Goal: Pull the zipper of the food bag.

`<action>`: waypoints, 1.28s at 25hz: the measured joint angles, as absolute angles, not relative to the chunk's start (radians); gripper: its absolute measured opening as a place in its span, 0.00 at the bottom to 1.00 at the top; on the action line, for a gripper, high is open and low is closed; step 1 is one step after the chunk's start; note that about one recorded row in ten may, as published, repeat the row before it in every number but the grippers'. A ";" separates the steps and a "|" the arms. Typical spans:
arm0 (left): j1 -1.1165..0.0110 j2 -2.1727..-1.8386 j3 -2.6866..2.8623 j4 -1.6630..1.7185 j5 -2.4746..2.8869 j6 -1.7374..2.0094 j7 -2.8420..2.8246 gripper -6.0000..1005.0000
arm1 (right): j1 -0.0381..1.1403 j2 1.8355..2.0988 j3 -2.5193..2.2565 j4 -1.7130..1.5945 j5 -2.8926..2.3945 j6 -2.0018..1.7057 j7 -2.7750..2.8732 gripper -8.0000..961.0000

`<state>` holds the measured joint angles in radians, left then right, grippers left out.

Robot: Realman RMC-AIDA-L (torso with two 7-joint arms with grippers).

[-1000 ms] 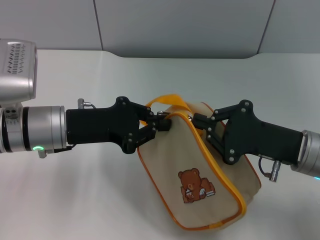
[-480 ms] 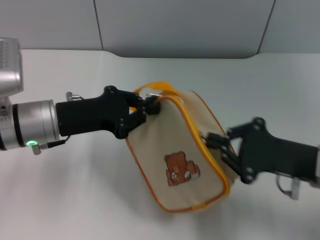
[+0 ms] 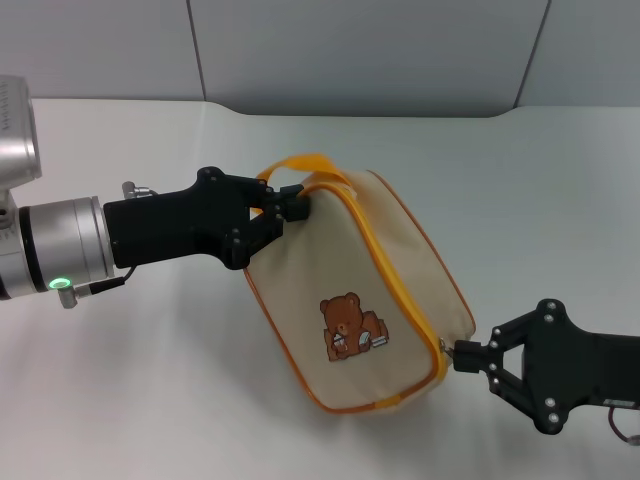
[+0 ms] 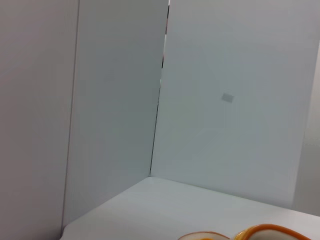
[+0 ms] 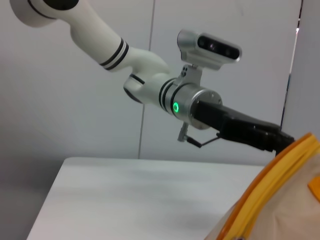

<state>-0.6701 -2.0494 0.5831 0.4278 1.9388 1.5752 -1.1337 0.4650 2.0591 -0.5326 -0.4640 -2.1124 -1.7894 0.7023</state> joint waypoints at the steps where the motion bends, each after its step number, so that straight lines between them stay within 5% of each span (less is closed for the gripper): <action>1: -0.670 -2.049 0.583 0.428 1.939 1.575 -1.136 0.07 | 0.465 2.057 -0.531 -0.466 -2.115 -1.790 0.712 0.01; 9: -0.624 -2.052 0.578 0.428 1.927 1.572 -1.140 0.07 | 0.465 2.049 -0.432 -0.472 -2.110 -1.815 0.832 0.02; 20: -0.493 -2.070 0.578 0.305 1.822 1.556 -1.009 0.07 | 0.489 2.050 -0.312 -0.385 -1.931 -1.858 0.855 0.43; 32: -0.449 -2.060 0.581 0.298 1.815 1.550 -0.934 0.08 | 0.564 2.048 -0.314 -0.341 -1.925 -1.822 0.907 0.70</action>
<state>-0.4491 -2.0600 0.5808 0.2976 1.8154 1.5496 -0.9340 0.5639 2.0484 -0.3136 -0.3412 -1.9249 -1.8222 0.9072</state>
